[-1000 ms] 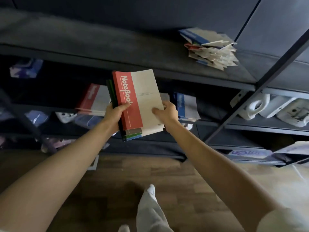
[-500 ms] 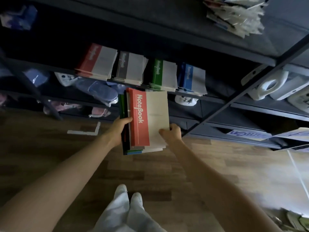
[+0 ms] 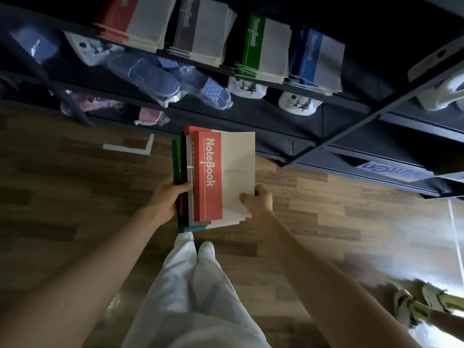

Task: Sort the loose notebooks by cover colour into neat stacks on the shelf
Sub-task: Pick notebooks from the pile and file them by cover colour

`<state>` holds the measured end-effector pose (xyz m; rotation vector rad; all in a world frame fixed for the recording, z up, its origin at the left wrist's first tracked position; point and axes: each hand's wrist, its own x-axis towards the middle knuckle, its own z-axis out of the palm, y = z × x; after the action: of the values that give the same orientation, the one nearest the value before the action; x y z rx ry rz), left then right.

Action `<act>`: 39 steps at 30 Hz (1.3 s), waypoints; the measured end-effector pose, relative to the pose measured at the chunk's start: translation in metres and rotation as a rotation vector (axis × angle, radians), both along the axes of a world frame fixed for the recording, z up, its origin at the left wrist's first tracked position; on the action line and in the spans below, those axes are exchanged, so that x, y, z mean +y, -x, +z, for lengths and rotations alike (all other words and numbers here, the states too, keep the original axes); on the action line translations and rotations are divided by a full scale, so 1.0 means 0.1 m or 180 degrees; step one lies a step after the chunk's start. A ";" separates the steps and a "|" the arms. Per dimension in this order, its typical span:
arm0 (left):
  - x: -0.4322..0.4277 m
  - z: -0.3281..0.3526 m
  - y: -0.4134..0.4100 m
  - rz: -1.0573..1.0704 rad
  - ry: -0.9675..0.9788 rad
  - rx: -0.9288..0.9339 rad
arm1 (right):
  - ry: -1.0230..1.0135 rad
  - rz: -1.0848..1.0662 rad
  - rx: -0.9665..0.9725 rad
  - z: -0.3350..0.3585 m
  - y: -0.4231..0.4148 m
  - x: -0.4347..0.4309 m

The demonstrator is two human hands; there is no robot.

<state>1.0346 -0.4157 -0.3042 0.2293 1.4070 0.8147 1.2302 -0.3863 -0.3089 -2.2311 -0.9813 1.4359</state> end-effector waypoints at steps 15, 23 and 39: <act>-0.12 -0.46 0.13 0.0276 -0.0091 -0.0362 | 0.0110 0.0185 0.0097 -0.44 0.16 0.11; -0.03 -0.37 0.23 0.0079 0.0140 -0.0569 | 0.0001 0.0421 0.0149 -0.37 0.37 0.32; 1.21 0.26 1.95 0.0414 -0.0313 -0.0010 | -0.0615 0.0946 0.0415 0.18 1.98 1.65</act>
<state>0.8400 -0.2947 -0.2784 0.2134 1.3911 0.9923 1.0320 -0.2213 -0.2907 -1.8895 -1.3868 1.5095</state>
